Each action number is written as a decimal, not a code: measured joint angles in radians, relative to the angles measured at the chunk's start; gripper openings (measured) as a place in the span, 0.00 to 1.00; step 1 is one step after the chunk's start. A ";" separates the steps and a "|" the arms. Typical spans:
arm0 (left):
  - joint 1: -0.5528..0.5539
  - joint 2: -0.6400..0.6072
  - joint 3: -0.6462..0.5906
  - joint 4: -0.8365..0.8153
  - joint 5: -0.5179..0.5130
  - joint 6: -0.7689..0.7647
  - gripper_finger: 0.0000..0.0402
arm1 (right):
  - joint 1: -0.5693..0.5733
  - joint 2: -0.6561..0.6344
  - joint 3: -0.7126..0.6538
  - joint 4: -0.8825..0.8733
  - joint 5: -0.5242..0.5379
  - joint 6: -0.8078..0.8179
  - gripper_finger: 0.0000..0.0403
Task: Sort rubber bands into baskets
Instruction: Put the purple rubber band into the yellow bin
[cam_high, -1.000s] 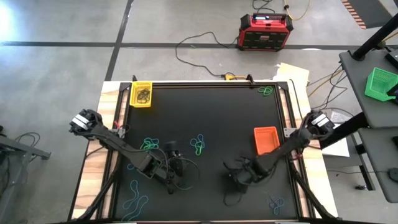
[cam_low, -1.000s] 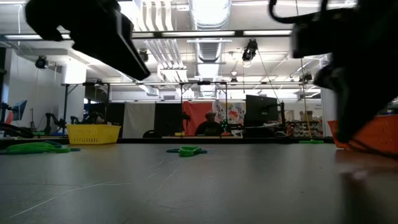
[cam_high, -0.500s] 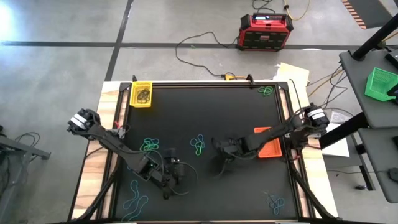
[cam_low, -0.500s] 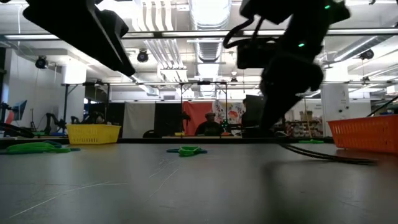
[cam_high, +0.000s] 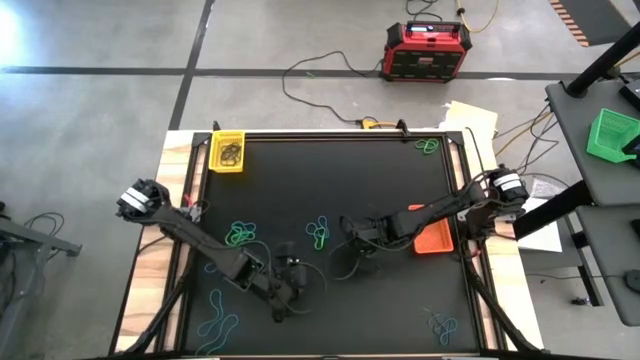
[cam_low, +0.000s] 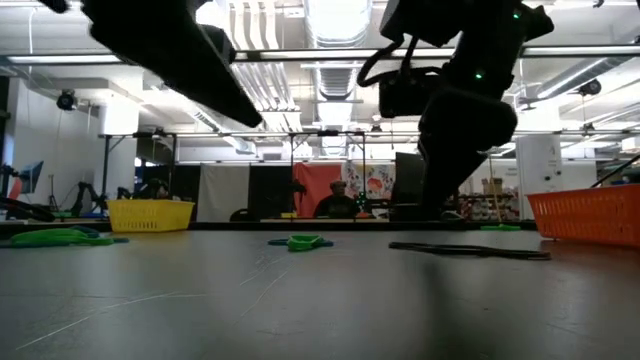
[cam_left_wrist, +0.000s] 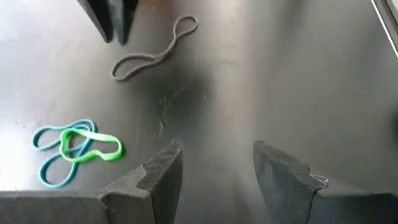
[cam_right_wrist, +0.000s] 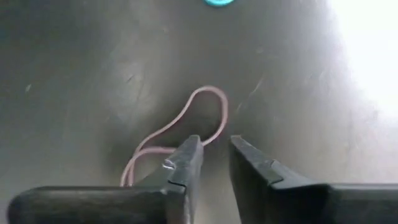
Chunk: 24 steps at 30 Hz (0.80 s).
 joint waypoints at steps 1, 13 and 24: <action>0.009 0.002 0.000 0.025 0.000 0.010 0.44 | 0.000 -0.001 0.000 -0.005 -0.019 0.001 0.21; 0.096 0.150 0.031 0.274 0.008 0.168 0.47 | 0.142 -0.102 0.119 -0.433 -0.022 0.241 0.33; 0.178 0.315 0.132 0.492 0.178 0.341 0.50 | 0.404 -0.262 0.079 -0.480 0.089 0.523 0.32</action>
